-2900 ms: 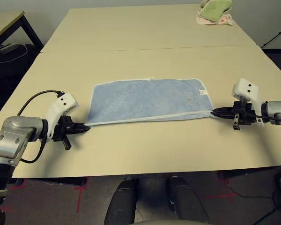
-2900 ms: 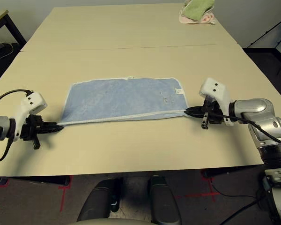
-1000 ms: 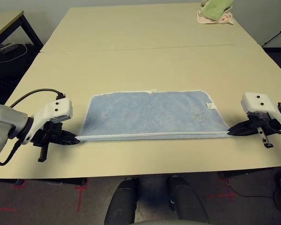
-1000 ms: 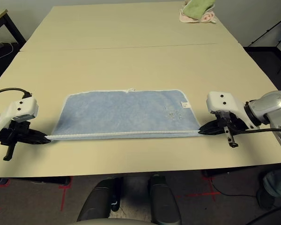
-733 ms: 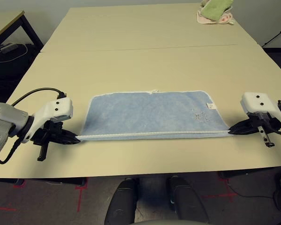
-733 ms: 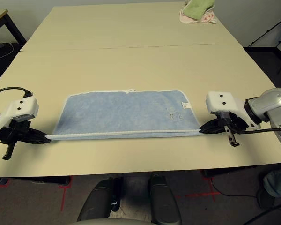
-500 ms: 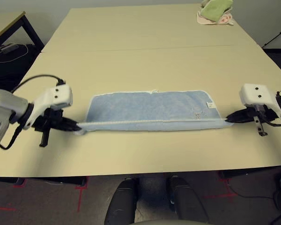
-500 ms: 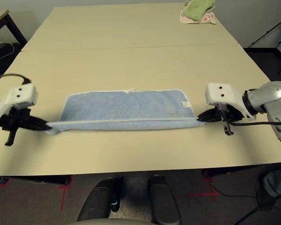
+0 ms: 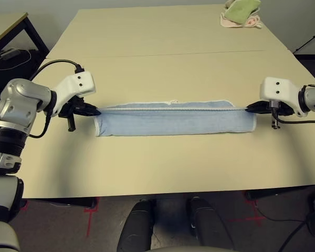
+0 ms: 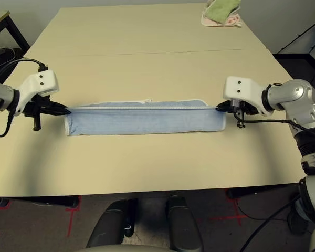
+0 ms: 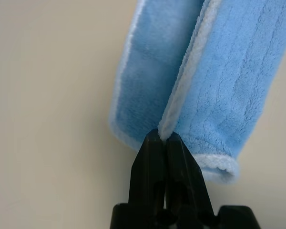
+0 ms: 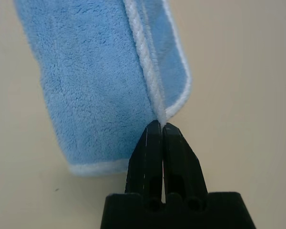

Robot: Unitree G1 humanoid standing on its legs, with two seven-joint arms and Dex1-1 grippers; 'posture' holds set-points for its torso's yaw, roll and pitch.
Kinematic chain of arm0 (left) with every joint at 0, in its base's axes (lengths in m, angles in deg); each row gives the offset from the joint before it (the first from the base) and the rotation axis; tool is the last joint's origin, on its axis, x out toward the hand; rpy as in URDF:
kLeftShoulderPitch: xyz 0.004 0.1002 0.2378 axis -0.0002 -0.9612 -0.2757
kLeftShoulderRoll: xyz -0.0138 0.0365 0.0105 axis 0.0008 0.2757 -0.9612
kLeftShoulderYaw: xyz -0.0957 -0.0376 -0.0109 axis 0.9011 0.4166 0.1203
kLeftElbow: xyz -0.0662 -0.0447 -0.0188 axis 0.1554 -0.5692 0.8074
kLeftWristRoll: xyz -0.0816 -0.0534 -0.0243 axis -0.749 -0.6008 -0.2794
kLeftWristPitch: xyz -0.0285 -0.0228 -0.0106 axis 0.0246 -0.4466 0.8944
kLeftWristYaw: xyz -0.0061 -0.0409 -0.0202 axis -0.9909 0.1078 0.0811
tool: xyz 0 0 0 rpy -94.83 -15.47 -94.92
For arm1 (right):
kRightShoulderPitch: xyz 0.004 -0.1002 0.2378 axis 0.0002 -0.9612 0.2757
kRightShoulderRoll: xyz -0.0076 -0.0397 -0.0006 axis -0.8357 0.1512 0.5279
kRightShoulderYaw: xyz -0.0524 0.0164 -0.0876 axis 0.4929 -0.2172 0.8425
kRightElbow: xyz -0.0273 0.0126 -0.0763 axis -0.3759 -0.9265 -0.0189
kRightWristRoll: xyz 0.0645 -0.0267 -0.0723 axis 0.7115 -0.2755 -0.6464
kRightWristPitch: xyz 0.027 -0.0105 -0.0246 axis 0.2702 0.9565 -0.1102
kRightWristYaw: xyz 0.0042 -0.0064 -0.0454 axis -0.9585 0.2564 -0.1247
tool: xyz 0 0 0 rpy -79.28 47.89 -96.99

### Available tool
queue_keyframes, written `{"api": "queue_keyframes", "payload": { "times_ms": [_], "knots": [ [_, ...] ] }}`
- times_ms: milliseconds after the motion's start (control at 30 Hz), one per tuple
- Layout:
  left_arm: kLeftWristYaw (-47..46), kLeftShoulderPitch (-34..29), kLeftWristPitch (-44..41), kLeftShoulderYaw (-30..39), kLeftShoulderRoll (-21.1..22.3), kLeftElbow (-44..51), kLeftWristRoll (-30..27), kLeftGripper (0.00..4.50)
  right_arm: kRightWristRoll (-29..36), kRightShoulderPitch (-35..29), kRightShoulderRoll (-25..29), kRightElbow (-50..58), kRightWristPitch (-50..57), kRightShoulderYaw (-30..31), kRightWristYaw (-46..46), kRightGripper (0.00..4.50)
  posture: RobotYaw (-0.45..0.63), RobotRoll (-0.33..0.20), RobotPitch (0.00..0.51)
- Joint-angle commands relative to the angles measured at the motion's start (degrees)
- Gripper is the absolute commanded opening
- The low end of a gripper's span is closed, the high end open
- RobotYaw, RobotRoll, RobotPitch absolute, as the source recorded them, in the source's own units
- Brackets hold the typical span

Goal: Fold the towel and set it aside.

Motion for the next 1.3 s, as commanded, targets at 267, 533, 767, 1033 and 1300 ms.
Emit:
{"api": "queue_keyframes", "payload": {
  "times_ms": [267,533,767,1033,1300],
  "knots": [
    [-7.3,2.8,1.0,0.6,-0.4,-9.0,6.2,0.04,-6.6,4.1,-0.7,-9.4,-1.9,0.3,8.3,0.00,0.03,0.000,0.113],
    [-9.3,1.9,1.0,0.3,-2.0,-10.5,6.9,0.04,-9.4,5.0,-3.4,-10.9,-1.0,2.5,10.5,0.00,0.03,0.000,0.116],
    [-12.9,2.0,2.0,-0.4,-5.3,-14.5,8.5,0.04,-11.3,4.5,-5.2,-10.5,1.9,4.4,10.1,0.00,0.04,0.000,0.117],
    [-15.1,2.7,3.8,-0.5,-8.4,-18.0,9.8,0.04,-13.7,5.5,-5.3,-12.3,2.6,4.7,13.7,0.00,0.03,0.000,0.119],
    [-16.2,3.2,4.2,-0.4,-8.7,-19.3,10.7,0.24,-13.9,5.9,-6.1,-12.8,1.8,4.2,15.3,0.26,0.03,0.000,0.118]
  ]
}}
